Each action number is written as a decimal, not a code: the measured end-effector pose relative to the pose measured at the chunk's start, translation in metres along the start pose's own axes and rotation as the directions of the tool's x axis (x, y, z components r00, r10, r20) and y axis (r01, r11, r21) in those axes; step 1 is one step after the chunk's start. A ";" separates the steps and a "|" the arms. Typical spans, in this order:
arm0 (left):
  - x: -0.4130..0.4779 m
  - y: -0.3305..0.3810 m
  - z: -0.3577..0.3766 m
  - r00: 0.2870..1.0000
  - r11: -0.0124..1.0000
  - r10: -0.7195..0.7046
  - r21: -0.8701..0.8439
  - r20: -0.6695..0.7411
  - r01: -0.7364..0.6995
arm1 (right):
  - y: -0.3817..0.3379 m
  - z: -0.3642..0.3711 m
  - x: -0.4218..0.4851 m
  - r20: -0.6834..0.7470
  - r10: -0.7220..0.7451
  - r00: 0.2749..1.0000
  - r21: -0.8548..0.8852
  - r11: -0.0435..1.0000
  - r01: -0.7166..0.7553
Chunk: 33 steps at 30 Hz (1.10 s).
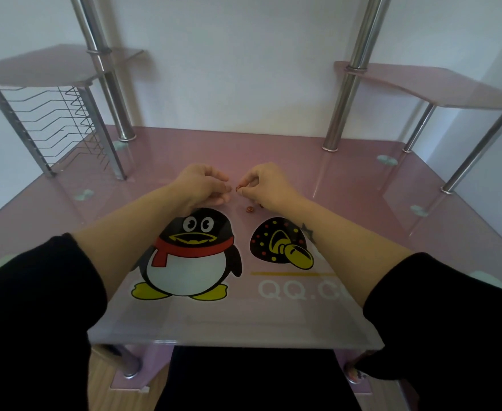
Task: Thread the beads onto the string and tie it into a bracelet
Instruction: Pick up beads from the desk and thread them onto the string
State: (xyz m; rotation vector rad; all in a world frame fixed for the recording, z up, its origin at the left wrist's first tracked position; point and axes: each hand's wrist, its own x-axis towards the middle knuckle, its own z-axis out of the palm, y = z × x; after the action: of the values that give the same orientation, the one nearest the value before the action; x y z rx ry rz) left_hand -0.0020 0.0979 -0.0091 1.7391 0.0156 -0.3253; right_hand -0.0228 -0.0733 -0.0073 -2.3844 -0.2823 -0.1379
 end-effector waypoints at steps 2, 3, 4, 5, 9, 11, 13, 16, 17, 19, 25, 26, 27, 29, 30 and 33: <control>0.000 0.001 0.001 1.000 1.000 0.002 -0.024 0.004 -0.002 | 0.000 -0.001 -0.001 0.003 0.009 1.000 0.007 1.000 -0.009; 0.000 0.002 0.001 1.000 1.000 0.010 -0.029 -0.005 -0.010 | 0.000 -0.002 -0.001 0.003 0.016 1.000 0.017 1.000 -0.016; 0.001 0.002 0.001 0.999 1.000 0.024 -0.011 -0.025 -0.024 | 0.001 -0.002 -0.002 0.000 0.027 1.000 0.037 0.999 -0.027; 0.001 0.002 0.002 0.998 0.999 0.040 0.023 -0.046 -0.039 | 0.001 -0.003 -0.002 -0.004 0.040 0.999 0.059 0.997 -0.040; -0.001 0.003 0.003 1.000 0.998 -0.002 0.068 -0.023 0.004 | 0.001 -0.004 -0.003 -0.018 0.069 0.997 0.102 0.993 -0.067; -0.003 0.003 0.005 0.999 0.998 -0.038 0.058 0.019 0.037 | 0.001 -0.004 -0.003 -0.020 0.078 0.997 0.115 0.991 -0.075; -0.004 0.004 0.008 0.997 0.996 -0.066 0.059 0.026 0.064 | 0.001 -0.003 -0.002 -0.024 0.087 0.996 0.116 0.990 -0.084; -0.002 0.004 0.010 0.996 0.994 -0.086 0.062 0.010 0.085 | 0.002 -0.003 -0.002 -0.018 0.097 0.995 0.126 0.988 -0.094; -0.002 0.005 0.011 0.996 0.994 -0.087 0.067 0.007 0.086 | 0.002 -0.003 -0.002 -0.016 0.097 0.995 0.131 0.987 -0.094; -0.002 0.005 0.012 0.996 0.993 -0.084 0.081 0.001 0.083 | 0.002 -0.002 -0.002 -0.016 0.098 0.995 0.142 0.985 -0.095; -0.004 0.011 0.012 0.999 0.984 -0.003 0.179 -0.032 0.009 | 0.004 -0.003 -0.001 -0.005 0.115 0.993 0.119 0.986 -0.114; -0.004 0.013 0.012 0.999 0.977 0.026 0.211 -0.031 -0.019 | 0.004 -0.003 -0.001 -0.004 0.110 0.994 0.109 0.988 -0.109; -0.005 0.015 0.012 0.998 0.968 0.055 0.245 -0.025 -0.048 | 0.004 -0.005 -0.002 -0.009 0.103 0.995 0.095 0.990 -0.102; -0.005 0.020 0.014 0.995 0.953 0.099 0.290 -0.008 -0.092 | 0.004 -0.008 -0.003 -0.030 0.091 0.995 0.072 0.993 -0.089; -0.005 0.022 0.015 0.994 0.948 0.113 0.300 -0.002 -0.107 | 0.003 -0.010 -0.003 -0.033 0.086 0.996 0.097 0.992 -0.082; -0.004 0.029 0.021 0.989 0.943 0.147 0.303 -0.004 -0.139 | -0.001 -0.016 -0.004 0.018 0.092 0.996 0.339 0.936 -0.093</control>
State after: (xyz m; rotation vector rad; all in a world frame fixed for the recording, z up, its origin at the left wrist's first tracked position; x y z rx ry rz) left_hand -0.0047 0.0729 0.0165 2.0363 -0.1478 -0.2044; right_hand -0.0277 -0.0841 0.0040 -2.0487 -0.1771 -0.0384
